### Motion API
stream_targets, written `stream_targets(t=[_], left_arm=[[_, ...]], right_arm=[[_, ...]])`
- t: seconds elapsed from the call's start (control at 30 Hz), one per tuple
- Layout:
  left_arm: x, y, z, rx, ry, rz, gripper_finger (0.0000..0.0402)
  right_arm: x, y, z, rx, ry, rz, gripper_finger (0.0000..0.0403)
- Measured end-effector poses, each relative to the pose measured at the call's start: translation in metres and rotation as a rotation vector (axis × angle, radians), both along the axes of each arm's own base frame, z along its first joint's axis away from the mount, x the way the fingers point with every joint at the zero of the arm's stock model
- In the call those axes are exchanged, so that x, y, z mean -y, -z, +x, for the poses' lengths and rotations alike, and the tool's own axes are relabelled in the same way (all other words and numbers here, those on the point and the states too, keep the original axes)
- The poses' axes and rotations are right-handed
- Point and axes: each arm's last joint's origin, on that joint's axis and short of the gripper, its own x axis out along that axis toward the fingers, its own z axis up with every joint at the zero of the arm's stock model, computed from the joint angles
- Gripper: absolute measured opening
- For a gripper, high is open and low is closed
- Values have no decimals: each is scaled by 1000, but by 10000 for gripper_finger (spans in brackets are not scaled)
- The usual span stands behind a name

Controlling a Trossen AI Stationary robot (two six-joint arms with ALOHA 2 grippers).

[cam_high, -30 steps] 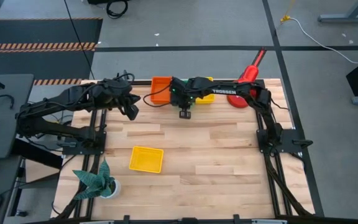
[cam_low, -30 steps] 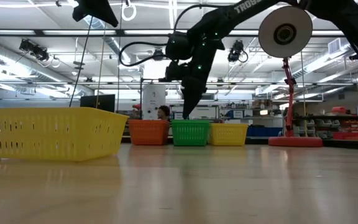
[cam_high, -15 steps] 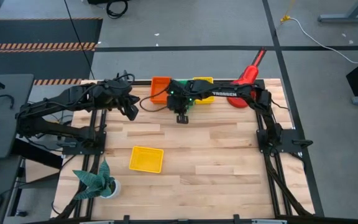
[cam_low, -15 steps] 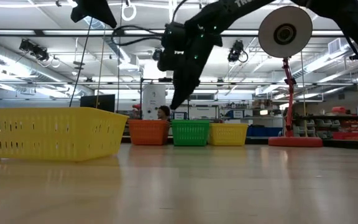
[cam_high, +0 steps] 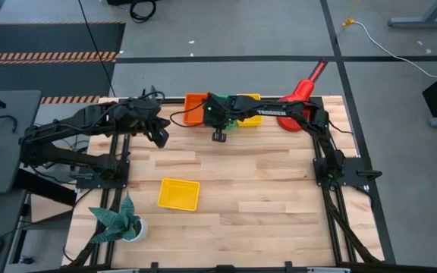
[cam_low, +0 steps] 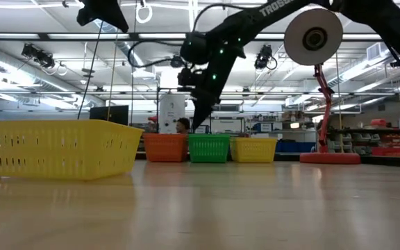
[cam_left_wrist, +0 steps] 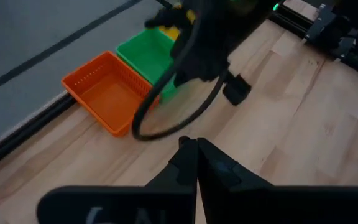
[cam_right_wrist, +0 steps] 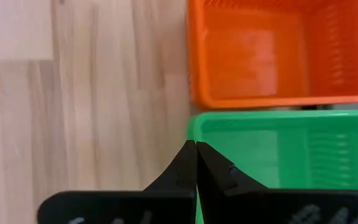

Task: Stack baskets by color
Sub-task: Stack the green bin on top of the green bins, then stack the yellow bin on top of the yellow bins

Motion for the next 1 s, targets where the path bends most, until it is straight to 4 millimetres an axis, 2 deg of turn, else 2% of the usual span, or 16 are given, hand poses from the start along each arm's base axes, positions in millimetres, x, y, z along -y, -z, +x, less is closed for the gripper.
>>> stream_targets(t=[0.07,0.17,0.27,0.37,0.5,0.6,0.77,0.9,1.0], left_arm=[[1,1,0,-1,-6,-17,8],[6,3,-1,-17,3,-45,16],[14,4,-1,-31,35,-60,18],[24,6,5,-37,90,-63,12],[43,14,24,-50,162,-87,5],[63,29,48,-77,184,-141,5],[99,62,77,-155,99,-389,5],[122,90,95,-185,-109,-603,14],[132,108,108,-186,-263,-726,37]], right_arm=[[-8,-11,-1,25,-2,0,2],[-29,-39,-7,79,29,32,2],[-59,-72,-17,144,24,55,1],[-97,-108,-31,227,-46,61,1],[-146,-159,-65,343,-170,65,1],[-169,-191,-99,406,-214,62,2],[-183,-224,-166,409,-143,6,2],[-180,-238,-212,397,-43,-67,2],[-176,-245,-240,405,11,-95,2]])
